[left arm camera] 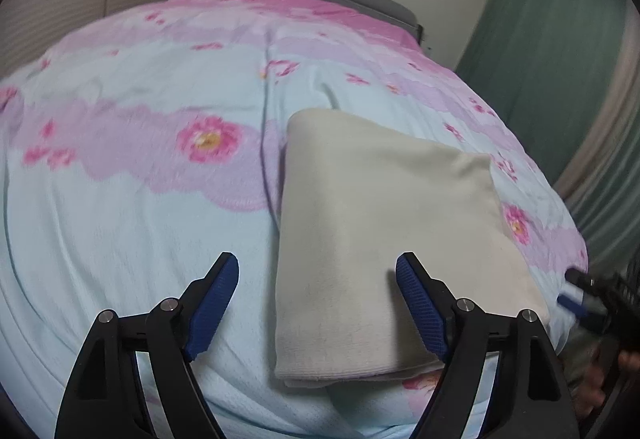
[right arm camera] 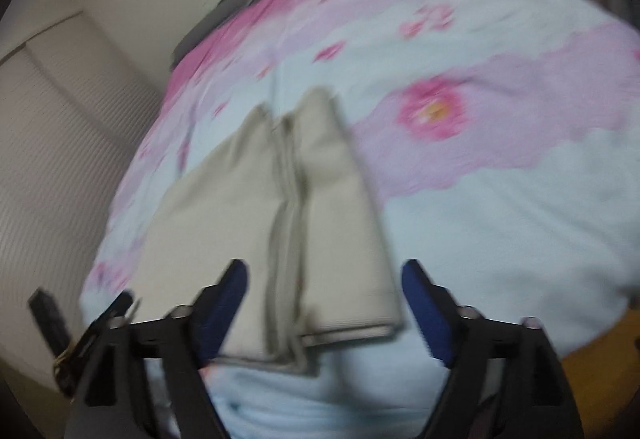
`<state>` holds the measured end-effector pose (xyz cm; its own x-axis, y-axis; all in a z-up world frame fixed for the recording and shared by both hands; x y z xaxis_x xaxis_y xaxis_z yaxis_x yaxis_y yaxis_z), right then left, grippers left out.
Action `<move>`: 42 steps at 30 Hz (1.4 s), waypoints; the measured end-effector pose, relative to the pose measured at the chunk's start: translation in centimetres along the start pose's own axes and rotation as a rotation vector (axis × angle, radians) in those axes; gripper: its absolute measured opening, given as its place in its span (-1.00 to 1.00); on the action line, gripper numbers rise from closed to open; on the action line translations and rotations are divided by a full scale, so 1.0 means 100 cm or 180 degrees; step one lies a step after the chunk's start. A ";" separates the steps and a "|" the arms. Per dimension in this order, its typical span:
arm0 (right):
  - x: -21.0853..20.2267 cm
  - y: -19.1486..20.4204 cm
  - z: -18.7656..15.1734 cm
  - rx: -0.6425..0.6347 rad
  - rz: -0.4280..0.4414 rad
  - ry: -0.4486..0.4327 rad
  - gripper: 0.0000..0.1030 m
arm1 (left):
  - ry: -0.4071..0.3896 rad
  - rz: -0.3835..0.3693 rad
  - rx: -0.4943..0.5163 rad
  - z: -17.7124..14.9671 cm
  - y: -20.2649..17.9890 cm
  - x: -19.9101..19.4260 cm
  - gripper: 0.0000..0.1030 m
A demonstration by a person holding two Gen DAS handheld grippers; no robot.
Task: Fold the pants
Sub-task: 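Open the right gripper and withdraw both grippers from the folded pants, then grasp the folded cream pants edge with the left gripper while the right gripper grasps beside it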
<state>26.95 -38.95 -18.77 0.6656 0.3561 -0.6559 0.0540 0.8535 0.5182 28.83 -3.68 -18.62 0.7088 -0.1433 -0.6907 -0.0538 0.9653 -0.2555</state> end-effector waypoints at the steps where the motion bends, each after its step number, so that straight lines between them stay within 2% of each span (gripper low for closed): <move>1: -0.003 -0.004 -0.003 0.0065 -0.0011 -0.0056 0.70 | 0.0026 0.0012 -0.0066 -0.002 0.002 0.002 0.71; 2: -0.001 -0.008 -0.008 0.0174 0.0015 -0.0065 0.70 | 0.0077 0.0025 -0.0153 -0.005 0.005 0.005 0.78; 5: 0.013 -0.021 -0.019 0.0520 0.0058 0.0040 0.70 | 0.0163 -0.0020 -0.0324 -0.009 0.012 0.012 0.83; 8: 0.027 -0.037 -0.030 0.0910 0.0424 0.0141 0.70 | 0.0138 -0.0041 -0.0307 -0.011 0.009 0.017 0.86; 12: 0.042 -0.026 -0.037 0.1074 0.0849 0.0103 0.76 | 0.0267 -0.0210 -0.0433 -0.019 0.003 0.027 0.86; 15: 0.042 -0.023 -0.037 0.1129 0.1049 0.0057 0.77 | 0.0321 -0.0331 -0.0584 -0.026 0.003 0.033 0.87; 19: 0.047 -0.016 -0.038 0.0946 0.0978 0.0124 0.77 | 0.0261 -0.0319 -0.0554 -0.028 0.002 0.038 0.93; 20: 0.053 -0.016 -0.039 0.0890 0.0866 0.0186 0.77 | 0.0256 -0.0312 -0.0550 -0.027 0.001 0.038 0.93; 21: 0.058 -0.016 -0.039 0.0854 0.0778 0.0239 0.71 | 0.0261 -0.0306 -0.0547 -0.027 0.000 0.038 0.93; 22: 0.061 -0.018 -0.040 0.0837 0.0642 0.0294 0.56 | 0.0262 -0.0301 -0.0552 -0.027 -0.002 0.038 0.93; 24: 0.056 -0.018 -0.039 0.0829 0.0526 0.0220 0.56 | 0.0268 -0.0313 -0.0561 -0.027 -0.003 0.038 0.93; 26: 0.052 -0.014 -0.037 0.0651 0.0372 0.0153 0.58 | 0.0280 -0.0317 -0.0563 -0.026 -0.004 0.040 0.93; 28: 0.054 -0.013 -0.038 0.0626 0.0316 0.0171 0.59 | 0.0291 -0.0324 -0.0561 -0.026 -0.007 0.041 0.92; 30: 0.053 -0.013 -0.038 0.0637 0.0311 0.0136 0.59 | 0.0293 -0.0338 -0.0553 -0.027 -0.008 0.041 0.91; 32: 0.052 -0.012 -0.037 0.0644 0.0341 0.0105 0.73 | 0.0298 -0.0346 -0.0527 -0.028 -0.011 0.042 0.91; 34: 0.055 -0.015 -0.037 0.0733 0.0507 0.0096 0.87 | 0.0289 -0.0344 -0.0515 -0.029 -0.012 0.042 0.91; 35: 0.060 -0.015 -0.037 0.0793 0.0678 0.0135 1.00 | 0.0288 -0.0347 -0.0524 -0.029 -0.011 0.042 0.91; 37: 0.068 -0.012 -0.035 0.0824 0.0869 0.0190 1.00 | 0.0288 -0.0357 -0.0537 -0.029 -0.011 0.043 0.91; 39: 0.077 -0.006 -0.036 0.0682 0.0805 0.0253 1.00 | 0.0250 -0.0343 -0.0506 -0.029 -0.012 0.042 0.91; 42: 0.086 -0.005 -0.036 0.0646 0.0793 0.0349 1.00 | 0.0155 -0.0295 -0.0439 -0.031 -0.015 0.039 0.79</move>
<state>29.95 -34.95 -26.71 0.5935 0.5923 -0.5449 0.0543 0.6460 0.7614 29.47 -6.32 -23.04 0.6806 -0.2438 -0.6909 -0.0882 0.9089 -0.4077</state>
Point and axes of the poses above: each gripper's, at about its wrist camera, not at the fingertips, and x roughly the way its jaws point, y to its left, z to its top, the point moved 2 cm from there along x, roughly the way its jaws point, and after that the axes turned 4 degrees about z, right-handed, at the moved point
